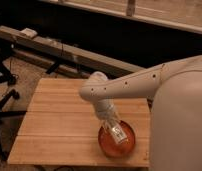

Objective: Place the bottle in the ceramic bowl

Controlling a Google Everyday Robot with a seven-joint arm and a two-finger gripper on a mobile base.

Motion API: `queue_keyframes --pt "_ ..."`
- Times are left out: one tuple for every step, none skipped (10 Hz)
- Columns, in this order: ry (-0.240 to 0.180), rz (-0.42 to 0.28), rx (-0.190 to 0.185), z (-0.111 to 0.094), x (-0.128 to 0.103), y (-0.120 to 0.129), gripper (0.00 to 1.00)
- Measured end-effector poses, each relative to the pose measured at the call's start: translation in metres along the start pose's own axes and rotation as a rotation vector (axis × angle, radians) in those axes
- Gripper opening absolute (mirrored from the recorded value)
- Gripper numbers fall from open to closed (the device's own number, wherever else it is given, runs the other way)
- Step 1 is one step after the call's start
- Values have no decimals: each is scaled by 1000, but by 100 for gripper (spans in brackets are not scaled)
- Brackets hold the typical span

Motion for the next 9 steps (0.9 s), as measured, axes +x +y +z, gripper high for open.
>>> queue_keyframes --pt "42 11 16 4 -1 -2 80" --pt "59 24 28 5 -4 -2 80" --pt "63 25 25 5 -4 0 80" --pt "61 25 28 5 -4 -1 80" --pt "62 28 27 6 -3 -3 80" --pt "62 29 27 6 -3 -3 80" --pt "61 27 28 6 -4 -3 80" --pt "61 27 28 6 -4 -2 80" --pt "61 26 28 6 -4 -2 80"
